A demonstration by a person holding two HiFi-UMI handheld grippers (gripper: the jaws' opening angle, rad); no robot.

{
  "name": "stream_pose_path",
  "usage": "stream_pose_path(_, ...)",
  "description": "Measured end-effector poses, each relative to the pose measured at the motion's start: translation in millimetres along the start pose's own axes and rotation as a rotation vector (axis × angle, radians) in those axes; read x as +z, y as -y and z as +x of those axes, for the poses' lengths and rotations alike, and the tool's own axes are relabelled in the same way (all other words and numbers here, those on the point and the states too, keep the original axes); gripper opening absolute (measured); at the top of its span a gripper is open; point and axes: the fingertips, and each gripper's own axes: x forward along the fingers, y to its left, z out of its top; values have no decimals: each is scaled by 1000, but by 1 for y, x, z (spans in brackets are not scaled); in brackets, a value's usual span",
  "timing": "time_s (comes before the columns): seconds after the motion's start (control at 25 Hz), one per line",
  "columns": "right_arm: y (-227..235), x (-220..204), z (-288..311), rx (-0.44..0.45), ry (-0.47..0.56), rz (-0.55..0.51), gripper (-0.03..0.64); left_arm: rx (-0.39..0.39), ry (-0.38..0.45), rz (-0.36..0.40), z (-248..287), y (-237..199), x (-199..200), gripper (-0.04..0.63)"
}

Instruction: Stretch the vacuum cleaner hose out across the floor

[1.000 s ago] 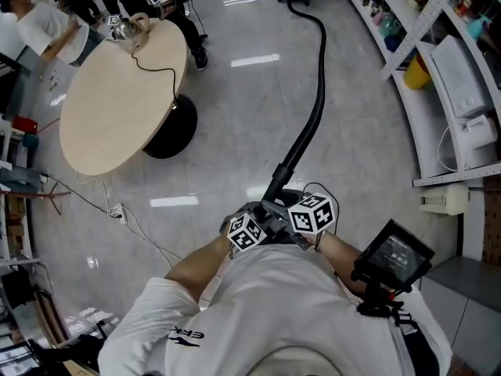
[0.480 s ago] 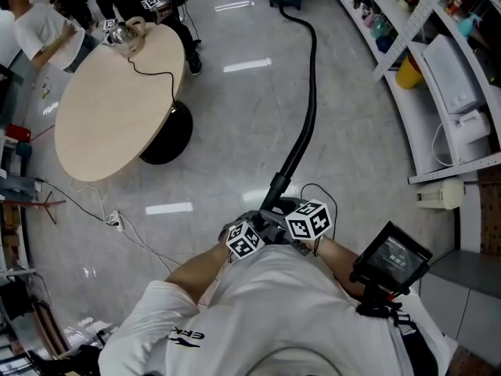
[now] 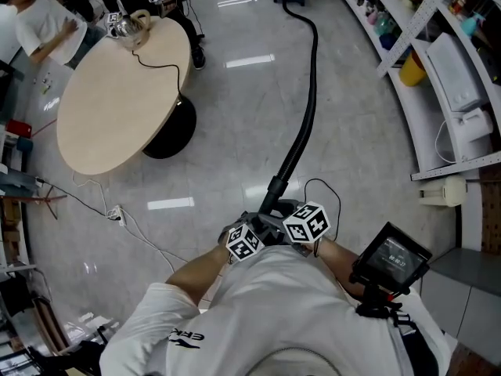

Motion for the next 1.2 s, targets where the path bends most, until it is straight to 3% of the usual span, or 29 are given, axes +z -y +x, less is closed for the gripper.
stream_pose_path(0.64, -40, -7, 30, 74, -86, -102, 189, 48, -5, -57, -28, 5, -31, 115)
stream_pose_path(1.2, -42, -8, 31, 69, -88, -106, 189, 58, -2, -63, -29, 4, -32, 115)
